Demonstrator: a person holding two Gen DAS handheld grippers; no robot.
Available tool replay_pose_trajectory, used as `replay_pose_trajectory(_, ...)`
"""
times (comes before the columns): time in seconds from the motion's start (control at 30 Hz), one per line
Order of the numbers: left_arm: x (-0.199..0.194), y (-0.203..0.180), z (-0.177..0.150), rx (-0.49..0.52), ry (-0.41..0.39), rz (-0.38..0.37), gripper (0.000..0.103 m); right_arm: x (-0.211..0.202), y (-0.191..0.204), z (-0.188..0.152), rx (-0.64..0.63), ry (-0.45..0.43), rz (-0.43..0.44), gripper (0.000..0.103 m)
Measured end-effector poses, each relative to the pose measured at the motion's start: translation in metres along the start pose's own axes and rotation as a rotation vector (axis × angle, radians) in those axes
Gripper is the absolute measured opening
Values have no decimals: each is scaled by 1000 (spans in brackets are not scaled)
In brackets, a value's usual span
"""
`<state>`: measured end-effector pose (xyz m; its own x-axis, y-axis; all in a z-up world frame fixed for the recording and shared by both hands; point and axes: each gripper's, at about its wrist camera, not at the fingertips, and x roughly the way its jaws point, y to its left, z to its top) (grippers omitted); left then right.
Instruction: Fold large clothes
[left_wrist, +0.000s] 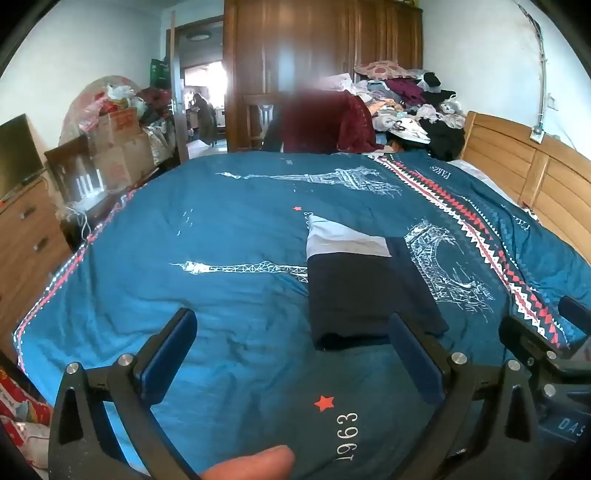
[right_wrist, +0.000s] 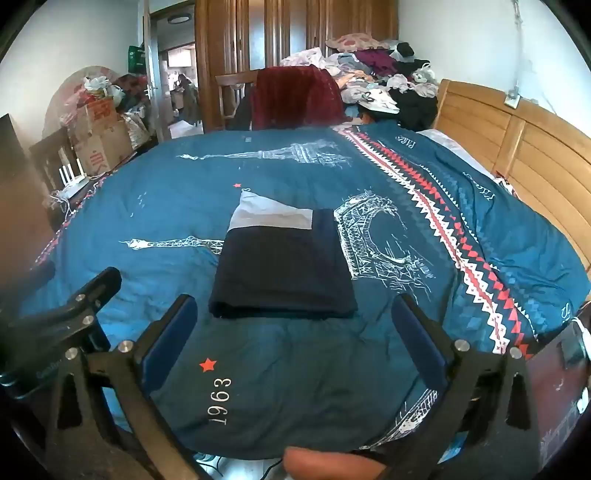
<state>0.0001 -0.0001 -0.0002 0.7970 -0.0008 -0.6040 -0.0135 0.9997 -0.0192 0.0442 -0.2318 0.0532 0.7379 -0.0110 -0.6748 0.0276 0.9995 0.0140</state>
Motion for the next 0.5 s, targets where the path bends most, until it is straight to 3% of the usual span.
replay_pose_trajectory(0.5, 3, 1, -8, 13, 0, 20, 103, 0, -1, -3, 0, 2, -12, 103)
